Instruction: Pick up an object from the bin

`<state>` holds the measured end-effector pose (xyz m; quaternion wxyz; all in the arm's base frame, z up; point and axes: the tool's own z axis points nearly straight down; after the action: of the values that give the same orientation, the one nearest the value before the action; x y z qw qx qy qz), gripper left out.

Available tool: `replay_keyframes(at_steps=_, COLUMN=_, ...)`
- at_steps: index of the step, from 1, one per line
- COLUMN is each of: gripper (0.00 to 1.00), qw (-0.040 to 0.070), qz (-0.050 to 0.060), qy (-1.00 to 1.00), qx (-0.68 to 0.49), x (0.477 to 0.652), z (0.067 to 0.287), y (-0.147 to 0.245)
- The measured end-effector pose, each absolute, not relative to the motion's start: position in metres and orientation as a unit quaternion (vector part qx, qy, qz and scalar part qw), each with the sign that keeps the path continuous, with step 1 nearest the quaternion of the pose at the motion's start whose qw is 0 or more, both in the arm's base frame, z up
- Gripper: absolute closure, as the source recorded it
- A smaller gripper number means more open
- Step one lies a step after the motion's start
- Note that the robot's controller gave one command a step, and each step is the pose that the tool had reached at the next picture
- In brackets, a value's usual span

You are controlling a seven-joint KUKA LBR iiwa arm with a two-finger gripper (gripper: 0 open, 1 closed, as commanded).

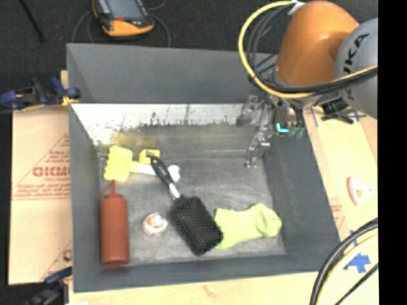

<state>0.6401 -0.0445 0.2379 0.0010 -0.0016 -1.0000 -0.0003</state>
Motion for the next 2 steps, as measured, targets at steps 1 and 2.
replay_keyframes(at_steps=1, gripper=0.0, qw=-0.003, qz=0.0, qy=-1.0, qx=-0.001, x=0.641, z=0.242, y=-0.045)
replay_keyframes(at_steps=2, gripper=0.0, qw=-0.004, qz=0.001, qy=-0.999, qx=0.044, x=0.633, z=0.204, y=-0.035)
